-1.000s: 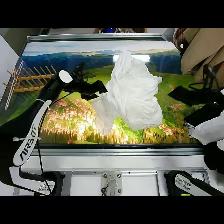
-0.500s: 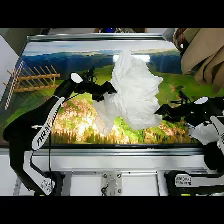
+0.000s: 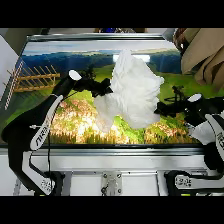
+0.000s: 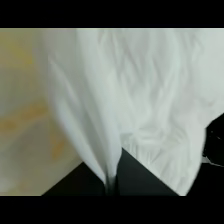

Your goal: Fold the clothes and pants, and hang the long-sleeved shirts on hangers.

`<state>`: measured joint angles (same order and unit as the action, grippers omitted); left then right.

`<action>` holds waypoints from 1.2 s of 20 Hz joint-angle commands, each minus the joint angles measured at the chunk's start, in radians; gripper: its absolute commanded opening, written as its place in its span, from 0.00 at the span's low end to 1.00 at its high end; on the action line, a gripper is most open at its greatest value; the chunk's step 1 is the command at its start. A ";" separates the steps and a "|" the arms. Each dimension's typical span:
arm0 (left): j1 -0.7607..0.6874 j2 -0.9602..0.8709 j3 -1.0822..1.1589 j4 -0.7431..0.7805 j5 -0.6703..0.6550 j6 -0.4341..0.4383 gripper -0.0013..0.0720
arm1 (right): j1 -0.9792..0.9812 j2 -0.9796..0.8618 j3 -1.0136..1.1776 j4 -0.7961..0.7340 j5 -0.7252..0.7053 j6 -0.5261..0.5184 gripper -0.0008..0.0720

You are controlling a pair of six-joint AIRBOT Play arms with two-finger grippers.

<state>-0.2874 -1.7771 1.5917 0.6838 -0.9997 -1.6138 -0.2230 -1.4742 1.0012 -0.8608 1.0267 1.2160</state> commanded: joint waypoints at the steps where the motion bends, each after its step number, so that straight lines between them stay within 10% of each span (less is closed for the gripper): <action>1: 0.046 0.160 0.107 0.003 0.030 0.022 0.04 | -0.032 0.172 0.172 0.005 0.122 -0.042 0.03; 7: 0.016 0.478 0.505 0.005 0.028 0.097 0.04 | -0.035 0.567 0.587 0.010 0.128 0.013 0.03; 13: -0.062 0.727 0.334 0.045 0.252 0.181 0.04 | -0.035 0.813 0.657 0.009 -0.057 0.050 0.03; 24: 0.140 0.799 -0.012 0.136 0.205 0.096 0.04 | -0.035 0.668 0.655 0.009 0.135 0.208 0.03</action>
<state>-0.2142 -0.9672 1.6691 0.8101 -0.7334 -1.4773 -0.2581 -0.7387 1.6554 -0.8497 1.1007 1.3842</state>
